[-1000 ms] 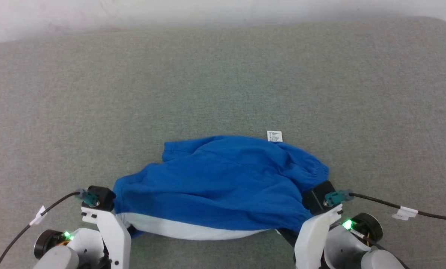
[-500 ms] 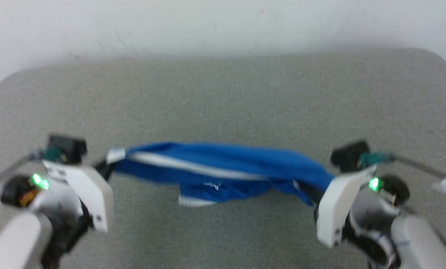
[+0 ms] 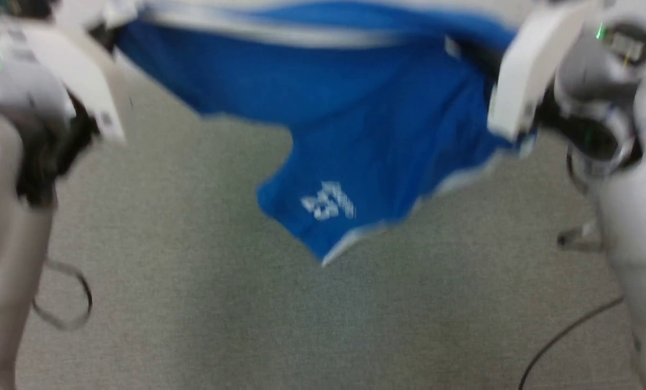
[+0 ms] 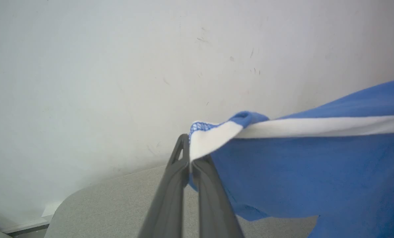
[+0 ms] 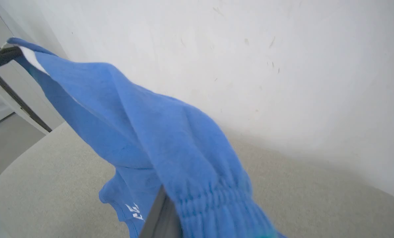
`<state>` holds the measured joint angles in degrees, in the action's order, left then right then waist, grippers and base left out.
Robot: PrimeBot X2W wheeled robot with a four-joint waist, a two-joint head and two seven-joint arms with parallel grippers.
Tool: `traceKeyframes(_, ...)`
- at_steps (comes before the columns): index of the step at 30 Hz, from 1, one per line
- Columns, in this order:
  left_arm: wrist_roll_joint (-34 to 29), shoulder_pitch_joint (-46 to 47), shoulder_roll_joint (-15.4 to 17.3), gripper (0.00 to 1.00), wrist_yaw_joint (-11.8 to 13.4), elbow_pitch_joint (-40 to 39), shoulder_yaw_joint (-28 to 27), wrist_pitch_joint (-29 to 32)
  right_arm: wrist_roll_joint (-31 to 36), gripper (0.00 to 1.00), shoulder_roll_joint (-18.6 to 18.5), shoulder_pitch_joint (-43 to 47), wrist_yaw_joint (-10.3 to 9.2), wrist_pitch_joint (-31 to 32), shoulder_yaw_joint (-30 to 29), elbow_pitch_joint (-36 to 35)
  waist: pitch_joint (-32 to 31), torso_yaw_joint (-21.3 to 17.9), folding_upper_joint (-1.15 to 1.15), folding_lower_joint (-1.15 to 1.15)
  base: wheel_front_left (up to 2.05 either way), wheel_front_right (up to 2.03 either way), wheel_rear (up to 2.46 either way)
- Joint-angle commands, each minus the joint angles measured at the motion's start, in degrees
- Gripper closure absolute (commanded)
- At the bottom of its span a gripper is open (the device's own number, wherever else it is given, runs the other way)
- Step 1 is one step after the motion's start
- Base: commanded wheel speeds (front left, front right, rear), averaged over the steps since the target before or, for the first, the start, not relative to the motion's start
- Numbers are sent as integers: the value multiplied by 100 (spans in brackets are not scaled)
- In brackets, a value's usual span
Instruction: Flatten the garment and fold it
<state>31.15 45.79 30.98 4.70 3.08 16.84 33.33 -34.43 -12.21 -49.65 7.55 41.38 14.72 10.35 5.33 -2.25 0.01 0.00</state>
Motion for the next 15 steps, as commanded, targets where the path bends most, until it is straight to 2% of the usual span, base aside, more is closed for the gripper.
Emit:
traceKeyframes(1,-102,402,-62,100,63,226,-48,-127,-67,100,31,-440,-6,-109,39,191,820,-115,-1,0,0,0,0)
traceKeyframes(4,-331,1254,-188,100,167,693,-138,-507,-136,100,100,-1396,-6,-441,134,716,1391,-159,-1,0,0,0,0)
traceKeyframes(5,-331,1254,-188,100,167,693,-138,-507,-136,100,100,-1396,-6,-441,134,716,1391,-159,-1,0,0,0,0)
traceKeyframes(6,-494,1806,-213,100,195,979,-187,-803,-146,100,170,-1993,-6,-739,192,1070,1724,-191,-1,0,0,0,0)
traceKeyframes(9,-704,2554,-234,100,235,1340,-245,-1212,-82,100,287,-2818,-6,-1243,211,1598,2181,-208,-1,0,0,0,0)
traceKeyframes(13,-853,3112,-287,100,326,1814,-316,-1694,92,100,488,-3533,-6,-1996,244,2287,2568,-222,-1,0,0,0,0)
traceKeyframes(15,-868,3204,-304,100,354,1922,-342,-1809,116,100,546,-3655,-6,-2140,264,2451,2656,-227,-1,0,0,0,0)
